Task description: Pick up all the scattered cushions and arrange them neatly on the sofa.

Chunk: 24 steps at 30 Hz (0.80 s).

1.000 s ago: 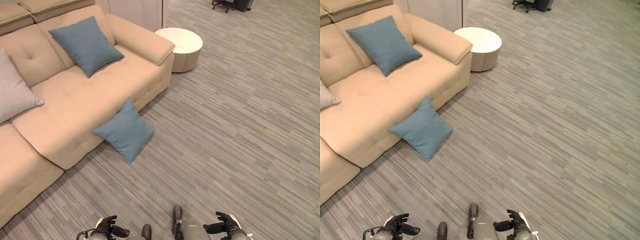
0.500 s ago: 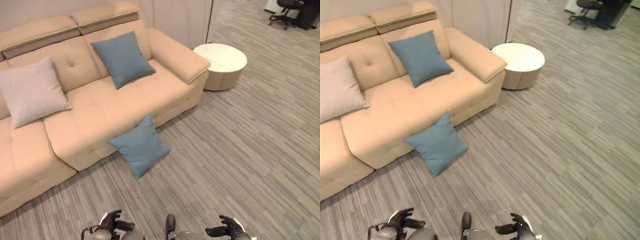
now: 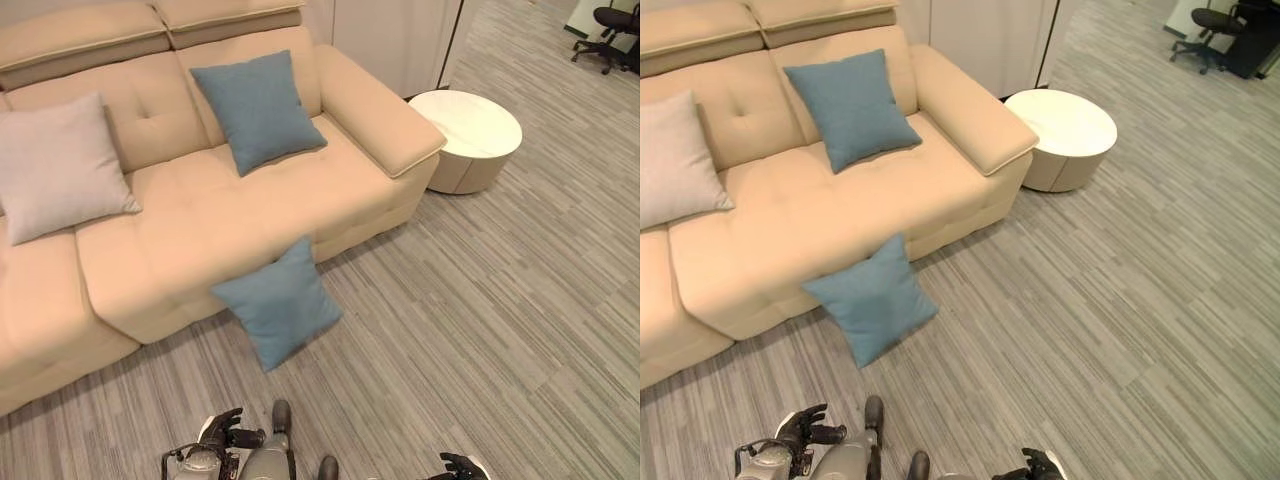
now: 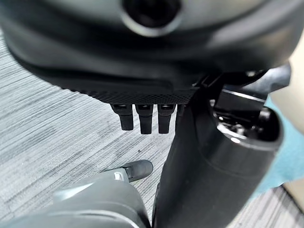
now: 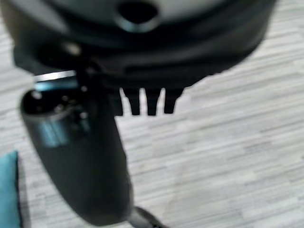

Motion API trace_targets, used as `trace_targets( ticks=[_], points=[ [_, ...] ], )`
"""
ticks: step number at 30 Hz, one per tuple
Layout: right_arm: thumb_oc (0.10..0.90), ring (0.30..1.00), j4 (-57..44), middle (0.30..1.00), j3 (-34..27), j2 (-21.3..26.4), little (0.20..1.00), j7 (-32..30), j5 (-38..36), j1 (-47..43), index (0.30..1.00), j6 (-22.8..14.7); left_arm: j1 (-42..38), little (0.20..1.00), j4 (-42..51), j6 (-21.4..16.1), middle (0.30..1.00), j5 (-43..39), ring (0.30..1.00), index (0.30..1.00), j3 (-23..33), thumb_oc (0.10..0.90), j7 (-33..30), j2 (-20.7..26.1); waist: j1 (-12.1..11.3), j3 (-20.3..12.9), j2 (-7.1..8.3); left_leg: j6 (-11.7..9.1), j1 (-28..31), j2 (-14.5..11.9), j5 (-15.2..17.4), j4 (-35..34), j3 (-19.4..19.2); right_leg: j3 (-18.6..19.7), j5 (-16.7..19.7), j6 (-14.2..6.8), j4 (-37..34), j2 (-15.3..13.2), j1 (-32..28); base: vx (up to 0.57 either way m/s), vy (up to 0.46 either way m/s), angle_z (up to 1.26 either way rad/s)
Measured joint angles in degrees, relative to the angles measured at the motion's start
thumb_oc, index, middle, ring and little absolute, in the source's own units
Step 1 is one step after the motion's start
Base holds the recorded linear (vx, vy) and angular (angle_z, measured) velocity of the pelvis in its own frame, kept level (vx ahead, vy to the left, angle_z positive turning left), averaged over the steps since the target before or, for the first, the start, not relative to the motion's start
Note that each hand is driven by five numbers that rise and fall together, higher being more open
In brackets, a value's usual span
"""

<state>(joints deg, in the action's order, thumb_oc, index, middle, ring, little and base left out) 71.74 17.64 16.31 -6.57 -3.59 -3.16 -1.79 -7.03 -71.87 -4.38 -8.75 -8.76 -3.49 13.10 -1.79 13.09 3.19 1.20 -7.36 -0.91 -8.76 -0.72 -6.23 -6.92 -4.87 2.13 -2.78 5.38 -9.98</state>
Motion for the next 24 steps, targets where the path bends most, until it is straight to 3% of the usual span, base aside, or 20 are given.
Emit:
trace_targets(
  ticks=[1,2,3,4,6,9,10,11,12,13,15,17,18,19,23,24],
  points=[
    [0.800,0.900,0.0,0.900,0.0,0.0,0.900,0.0,0.1,0.0,0.900,0.0,0.0,0.900,-0.1,0.0,0.900,0.0,0.900,0.900,0.0,0.800,0.0,0.0,0.0,0.0,0.01,0.1,0.2,0.0,0.0,-0.3,-0.1,0.0,-0.2,-0.2,0.4,-0.1,0.1,0.08,0.089,-0.24],
    [0.800,0.900,-0.7,0.900,0.7,-0.2,0.900,0.2,0.7,-0.1,0.900,0.2,0.0,0.900,-0.3,1.0,0.900,0.1,0.900,0.900,-0.2,0.800,0.0,0.2,0.0,0.2,-0.46,1.0,3.0,-0.5,-0.4,-2.1,-0.6,-1.0,-2.6,-4.1,11.0,-0.5,3.7,0.14,0.124,-0.14],
    [0.800,0.900,-2.8,0.900,1.1,-0.7,0.900,0.1,1.1,0.6,0.900,0.0,0.2,0.900,-0.2,1.0,0.900,0.1,0.900,0.900,-2.3,0.800,0.0,1.3,0.0,0.0,-0.19,1.8,5.5,-0.8,0.2,-2.4,-0.2,-3.4,-7.2,-8.9,29.4,-3.6,11.7,0.15,0.105,-0.05],
    [0.800,0.900,-3.4,0.900,1.1,-0.9,0.900,0.1,1.1,0.4,0.900,-0.3,0.1,0.900,0.3,1.0,0.900,0.1,0.900,0.900,-2.5,0.800,0.0,1.6,0.1,-0.2,0.18,4.0,5.9,0.0,1.8,-1.9,0.3,-3.8,-8.1,-10.6,33.2,-5.7,14.1,0.22,0.128,0.12],
    [0.800,0.900,-4.1,0.900,-0.1,-0.7,0.900,0.0,1.1,-1.0,0.900,-0.2,-0.4,0.900,0.7,1.0,0.900,0.0,0.900,0.900,-2.4,0.800,-0.1,2.4,0.3,-0.2,1.68,4.9,7.5,2.5,4.9,-1.5,1.2,-3.4,-8.8,-11.2,41.1,-11.3,20.0,0.26,0.041,0.39],
    [0.800,0.900,-5.2,0.900,-0.2,-0.4,0.900,-0.1,1.1,-1.8,0.900,-0.5,-0.4,0.900,1.0,0.9,0.900,0.0,0.900,0.900,-2.3,0.800,-0.2,2.5,0.6,0.3,0.62,4.9,10.1,2.6,6.3,-1.4,3.4,-2.3,-7.9,-9.7,34.6,-11.6,22.6,0.22,-0.032,0.49],
    [0.800,0.900,-5.2,0.900,-0.1,-0.2,0.900,0.0,1.1,-2.2,0.900,-0.6,-0.2,0.900,0.5,0.9,0.900,0.0,0.900,0.900,-2.3,0.800,-0.2,2.5,0.4,0.6,0.35,4.7,10.9,2.7,7.0,-1.2,3.9,-2.2,-6.2,-8.2,27.7,-11.4,23.2,0.27,-0.091,0.30],
    [0.800,0.900,-5.3,0.900,-0.1,0.0,0.900,0.0,1.1,-2.5,0.900,-0.6,-0.4,0.900,0.4,0.9,0.900,0.0,0.900,0.900,-2.3,0.800,-0.4,2.3,0.5,0.8,0.08,4.4,11.2,2.4,8.1,-1.1,4.9,-1.5,-5.4,-7.7,25.2,-10.7,23.8,0.21,-0.072,0.29],
    [0.800,0.900,-5.6,0.900,-0.1,0.1,0.900,0.0,1.1,-2.7,0.900,-0.6,-0.2,0.900,0.0,0.9,0.900,0.0,0.900,0.900,-2.3,0.800,-0.8,1.9,0.8,1.1,-0.23,4.5,11.3,2.3,8.8,-1.1,6.1,1.4,-4.3,-7.8,21.9,-9.4,24.3,0.12,-0.054,0.56],
    [0.800,0.900,-6.6,0.900,-0.1,0.2,0.900,0.0,1.1,-2.6,0.900,-0.6,-0.4,0.900,-1.2,1.0,0.900,0.0,0.900,0.900,-2.2,0.800,-1.1,2.0,1.9,2.1,-0.57,3.4,11.5,1.9,8.5,-1.1,7.6,6.2,-0.6,-8.7,14.3,-8.1,24.6,0.15,-0.077,0.66],
    [0.800,0.900,-6.8,0.900,0.0,-0.4,0.900,0.1,1.1,-1.7,0.900,-0.3,0.3,0.900,-1.3,1.0,0.900,0.0,0.900,0.900,-2.3,0.800,-1.0,2.4,1.9,2.4,1.11,1.7,12.5,3.1,9.4,-0.6,8.9,7.0,4.2,-9.0,9.5,-9.0,23.8,0.14,-0.094,0.63],
    [0.800,0.900,-6.9,0.900,0.0,-0.7,0.900,0.1,1.1,-0.5,0.900,-0.3,1.2,0.900,-1.3,0.9,0.900,0.0,0.900,0.900,-2.4,0.800,-1.3,2.3,2.7,2.9,1.84,0.4,12.7,3.4,11.4,0.8,12.3,9.0,8.9,-7.6,8.3,-8.8,21.5,0.06,-0.088,0.80],
    [0.800,0.900,-6.9,0.900,-0.1,-0.9,0.900,0.1,1.0,0.2,0.900,-0.3,1.7,0.900,-1.2,0.9,0.900,0.0,0.900,0.900,-2.5,0.800,-1.1,2.1,3.2,3.0,1.57,-0.5,12.0,3.0,12.0,2.3,13.2,8.2,10.2,-6.7,8.2,-8.3,20.8,0.09,-0.240,0.83],
    [0.800,0.900,-6.7,0.900,-0.1,-0.9,0.900,0.1,1.0,0.1,0.900,-0.1,2.0,0.900,-0.8,0.4,0.900,-0.1,0.900,0.900,-2.2,0.800,-1.3,2.0,1.7,2.9,1.14,-2.3,11.4,0.7,13.1,2.9,13.3,6.9,11.0,-5.1,7.6,-6.6,20.7,0.06,-0.261,0.61],
    [0.800,0.900,-6.9,0.900,-0.1,-0.6,0.900,0.0,1.0,-0.8,0.900,-0.2,-0.2,0.900,0.2,0.3,0.900,-0.1,0.900,0.900,-3.3,0.800,-1.8,2.0,1.6,3.1,0.78,-3.8,6.5,-0.6,12.8,6.4,16.2,1.4,11.5,-3.0,5.7,-6.0,20.7,0.06,-0.215,0.74],
    [0.800,0.900,-7.3,0.900,-0.1,-0.5,0.900,0.0,1.0,-1.5,0.900,-0.2,-0.5,0.900,0.5,-0.1,0.900,-0.1,0.900,0.900,-4.1,0.800,-1.9,1.8,1.5,3.3,0.53,-5.2,5.2,-1.7,12.1,6.8,16.6,-0.9,10.9,-2.2,5.4,-5.8,20.5,0.07,-0.214,0.93]
  ],
)
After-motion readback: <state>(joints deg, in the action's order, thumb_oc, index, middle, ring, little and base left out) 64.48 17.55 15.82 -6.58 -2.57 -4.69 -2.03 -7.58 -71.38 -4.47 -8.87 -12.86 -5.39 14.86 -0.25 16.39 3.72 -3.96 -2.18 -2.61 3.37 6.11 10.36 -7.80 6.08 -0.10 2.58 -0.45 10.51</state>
